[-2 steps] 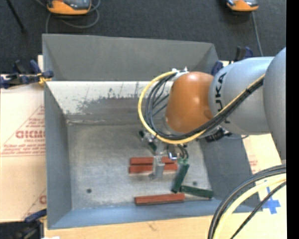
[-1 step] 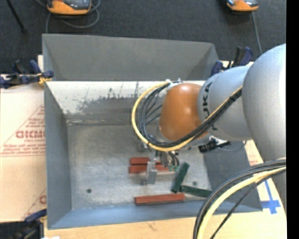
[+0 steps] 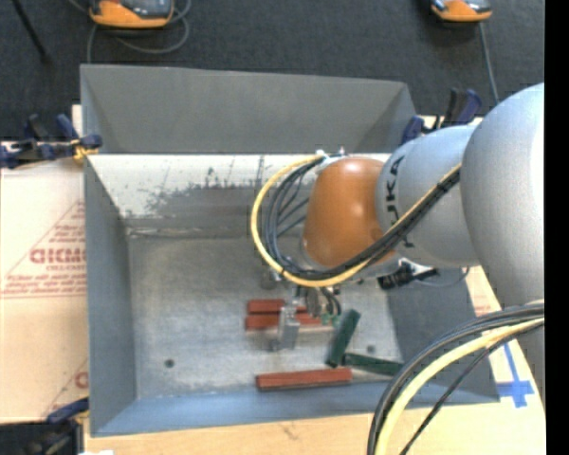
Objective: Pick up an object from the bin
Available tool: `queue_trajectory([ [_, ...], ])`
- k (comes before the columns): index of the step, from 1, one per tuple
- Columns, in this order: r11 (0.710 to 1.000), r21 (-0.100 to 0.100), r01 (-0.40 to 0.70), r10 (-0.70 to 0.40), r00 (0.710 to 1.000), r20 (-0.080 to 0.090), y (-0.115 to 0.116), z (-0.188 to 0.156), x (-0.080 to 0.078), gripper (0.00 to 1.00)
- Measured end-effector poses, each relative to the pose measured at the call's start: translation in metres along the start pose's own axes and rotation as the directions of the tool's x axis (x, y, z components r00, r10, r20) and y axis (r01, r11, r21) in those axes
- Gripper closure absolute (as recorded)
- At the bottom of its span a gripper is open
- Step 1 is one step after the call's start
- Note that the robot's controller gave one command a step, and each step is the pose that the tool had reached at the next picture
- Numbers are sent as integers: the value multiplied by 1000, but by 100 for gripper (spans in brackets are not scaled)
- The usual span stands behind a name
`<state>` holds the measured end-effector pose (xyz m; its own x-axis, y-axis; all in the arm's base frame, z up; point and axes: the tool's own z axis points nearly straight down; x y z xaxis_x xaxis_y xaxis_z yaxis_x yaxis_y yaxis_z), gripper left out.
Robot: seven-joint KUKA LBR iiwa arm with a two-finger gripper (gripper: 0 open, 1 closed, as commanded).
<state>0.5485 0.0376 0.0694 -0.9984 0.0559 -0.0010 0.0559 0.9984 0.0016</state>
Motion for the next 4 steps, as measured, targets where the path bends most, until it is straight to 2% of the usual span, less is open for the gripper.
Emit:
queue_trajectory([
  [1, 1000, 0, -2, 2, 1000, 2, 0, -1, -1, 100],
  [2, 1000, 0, -6, 6, 1000, 7, 0, -69, -3, 100],
  [3, 1000, 0, -9, 9, 1000, 4, -1, -88, -5, 100],
  [4, 1000, 0, -12, 12, 1000, 6, -1, -122, -6, 100],
])
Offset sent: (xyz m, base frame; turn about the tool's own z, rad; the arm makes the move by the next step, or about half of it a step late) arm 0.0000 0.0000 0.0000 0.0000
